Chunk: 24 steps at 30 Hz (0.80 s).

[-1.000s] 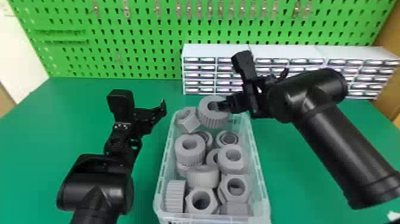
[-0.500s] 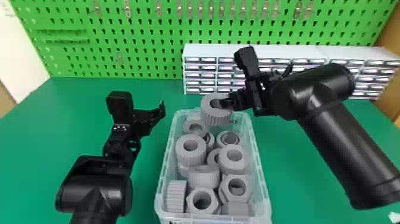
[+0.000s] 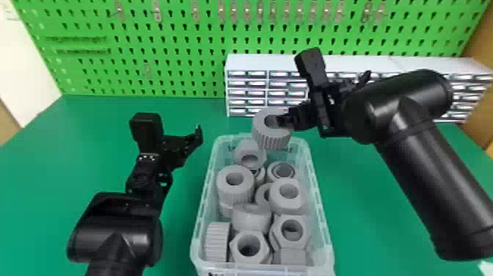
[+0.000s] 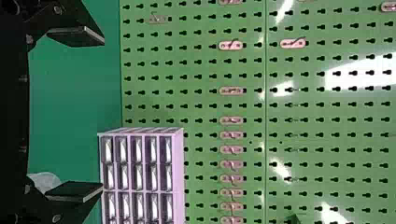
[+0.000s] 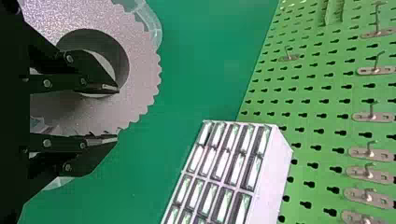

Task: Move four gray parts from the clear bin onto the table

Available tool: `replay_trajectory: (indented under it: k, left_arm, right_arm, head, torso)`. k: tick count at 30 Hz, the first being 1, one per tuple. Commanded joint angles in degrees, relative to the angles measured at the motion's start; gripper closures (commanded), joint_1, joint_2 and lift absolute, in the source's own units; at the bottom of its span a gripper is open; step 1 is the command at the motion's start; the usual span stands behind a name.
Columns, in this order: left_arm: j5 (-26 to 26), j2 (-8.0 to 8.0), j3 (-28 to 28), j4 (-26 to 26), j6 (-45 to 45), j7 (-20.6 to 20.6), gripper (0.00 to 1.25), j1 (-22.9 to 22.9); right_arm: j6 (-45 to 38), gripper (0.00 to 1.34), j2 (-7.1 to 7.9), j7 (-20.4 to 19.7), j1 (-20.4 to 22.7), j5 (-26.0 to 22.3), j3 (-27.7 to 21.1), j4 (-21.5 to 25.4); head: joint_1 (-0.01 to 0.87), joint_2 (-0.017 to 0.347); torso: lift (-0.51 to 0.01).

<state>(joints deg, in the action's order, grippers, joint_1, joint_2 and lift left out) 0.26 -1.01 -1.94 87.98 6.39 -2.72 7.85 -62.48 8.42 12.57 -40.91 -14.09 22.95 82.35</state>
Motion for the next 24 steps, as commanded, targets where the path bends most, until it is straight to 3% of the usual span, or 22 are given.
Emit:
replay_trajectory:
  k: [1,24]
  left_arm:
    - [0.00,-0.05,0.10,0.00,0.03,0.00,0.18,-0.12]
    - [-0.44,0.04,0.27,0.00,0.47,0.08,0.18,-0.47]
  right_arm:
    - [-1.51,1.04,0.19,0.00,0.92,0.56,-1.33,2.47]
    - [-11.44,1.04,2.30,0.00,8.04,4.86,-12.23,17.49]
  head:
    - [0.693,0.072]
    - [0.693,0.072]
  torso:
    - [-0.052]
    - [-0.052]
